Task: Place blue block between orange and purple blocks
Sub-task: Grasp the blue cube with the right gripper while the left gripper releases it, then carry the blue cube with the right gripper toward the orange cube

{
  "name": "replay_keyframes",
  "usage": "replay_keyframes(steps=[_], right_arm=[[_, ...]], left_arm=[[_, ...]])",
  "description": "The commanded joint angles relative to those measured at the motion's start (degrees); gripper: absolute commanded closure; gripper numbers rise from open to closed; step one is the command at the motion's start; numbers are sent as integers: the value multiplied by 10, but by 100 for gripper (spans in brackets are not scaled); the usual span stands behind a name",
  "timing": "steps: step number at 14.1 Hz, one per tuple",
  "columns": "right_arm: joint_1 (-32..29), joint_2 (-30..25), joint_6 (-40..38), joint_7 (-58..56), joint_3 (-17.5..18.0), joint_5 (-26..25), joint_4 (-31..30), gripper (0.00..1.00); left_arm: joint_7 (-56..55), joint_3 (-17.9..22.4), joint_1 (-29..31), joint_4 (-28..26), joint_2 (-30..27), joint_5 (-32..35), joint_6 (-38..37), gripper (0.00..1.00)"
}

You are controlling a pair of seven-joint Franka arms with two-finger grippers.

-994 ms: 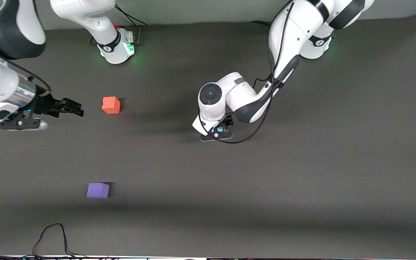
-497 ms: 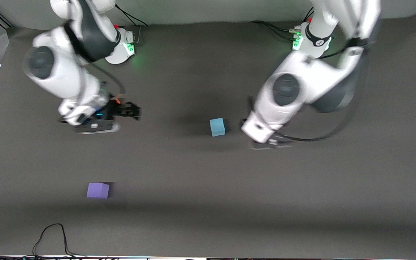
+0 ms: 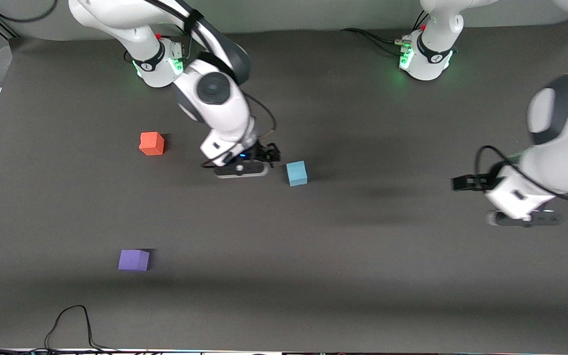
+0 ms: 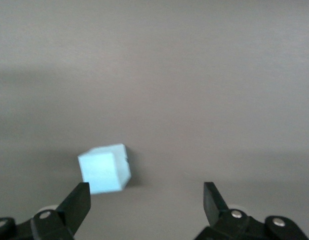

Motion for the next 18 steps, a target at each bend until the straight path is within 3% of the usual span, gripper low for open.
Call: replay_keyframes(steps=[1, 6, 10, 12, 13, 14, 15, 16, 18], right_arm=[[46, 117, 0, 100, 3, -99, 93, 0], [70, 195, 102, 240, 3, -205, 94, 0], [94, 207, 104, 282, 3, -216, 87, 0], [103, 206, 104, 289, 3, -215, 76, 2], [103, 206, 104, 290, 3, -217, 66, 22], [103, 204, 104, 289, 3, -220, 57, 52], [101, 204, 103, 289, 3, -231, 52, 72], [96, 204, 100, 285, 3, -233, 55, 82], [83, 186, 66, 279, 4, -231, 58, 83]], left_arm=[[41, -4, 31, -27, -41, -2, 0, 0], [59, -5, 49, -62, -101, -2, -3, 0], [59, -5, 48, -114, -165, -6, -1, 0], [59, 13, 31, -129, -188, -9, 0, 0], [59, 58, -21, -130, -192, -9, -2, 0], [59, 135, -95, -129, -198, -9, -5, 0], [59, 197, -158, -127, -202, -9, -12, 0], [60, 241, -199, -126, -204, -9, -18, 0], [74, 253, -206, -122, -208, -10, -17, 0]])
